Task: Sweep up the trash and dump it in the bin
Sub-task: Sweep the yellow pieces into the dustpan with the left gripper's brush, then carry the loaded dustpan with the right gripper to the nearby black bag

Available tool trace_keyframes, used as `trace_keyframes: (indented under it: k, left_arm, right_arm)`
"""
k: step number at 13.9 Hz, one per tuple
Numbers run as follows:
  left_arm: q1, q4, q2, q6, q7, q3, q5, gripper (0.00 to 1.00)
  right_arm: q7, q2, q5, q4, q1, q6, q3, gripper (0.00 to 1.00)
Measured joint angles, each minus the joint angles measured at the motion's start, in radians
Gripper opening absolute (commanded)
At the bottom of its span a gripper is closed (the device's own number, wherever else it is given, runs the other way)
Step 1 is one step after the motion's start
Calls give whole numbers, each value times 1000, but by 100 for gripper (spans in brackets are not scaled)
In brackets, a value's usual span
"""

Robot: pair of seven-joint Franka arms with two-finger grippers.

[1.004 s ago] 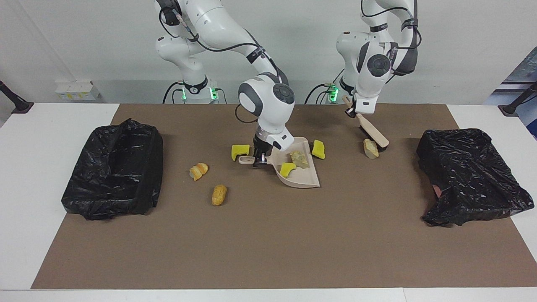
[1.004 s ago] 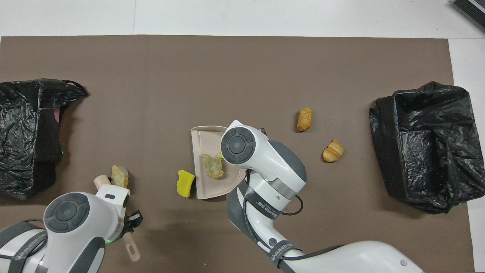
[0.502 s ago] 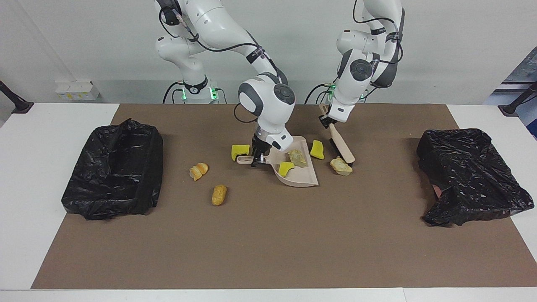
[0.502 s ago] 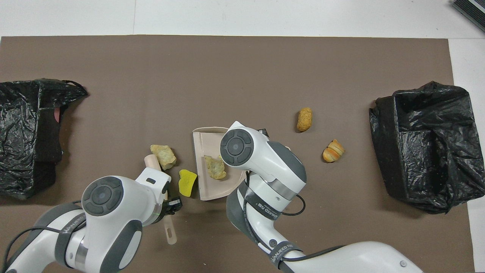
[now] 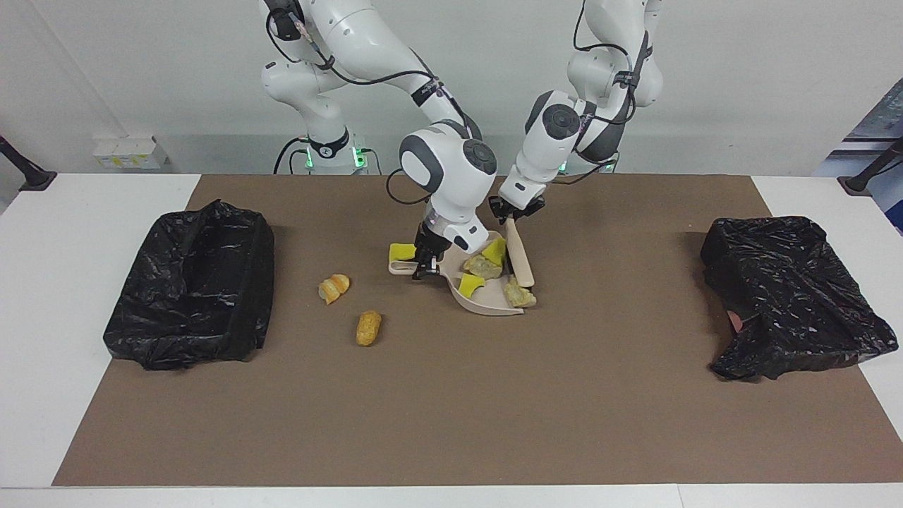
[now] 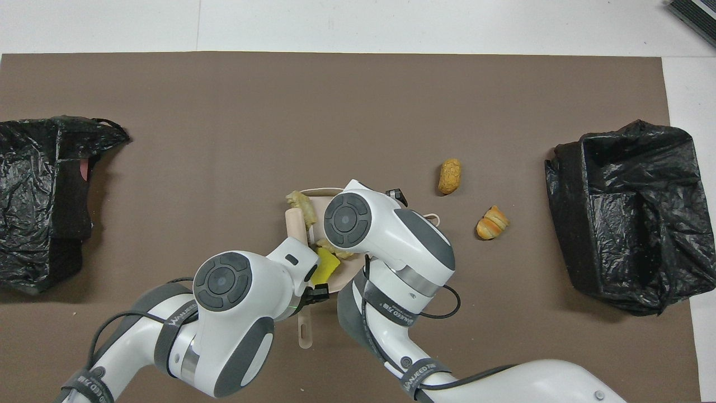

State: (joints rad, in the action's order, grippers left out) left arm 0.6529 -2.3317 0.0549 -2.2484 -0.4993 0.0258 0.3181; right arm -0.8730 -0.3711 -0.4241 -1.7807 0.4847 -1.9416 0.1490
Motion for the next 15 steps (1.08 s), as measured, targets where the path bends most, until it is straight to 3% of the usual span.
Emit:
trace_keyframes:
  k: [6, 11, 15]
  left_arm:
    - [0, 51, -9, 41, 70, -24, 29, 0]
    - [-110, 62, 41, 162, 89, -35, -49, 0]
    - [-118, 34, 53, 164, 89, -33, -65, 0]
  right_arm:
    - [1, 0, -2, 10, -8, 3, 0, 0]
    - [4, 0, 13, 17, -58, -25, -1, 0]
    - [4, 0, 116, 24, -99, -57, -1, 0]
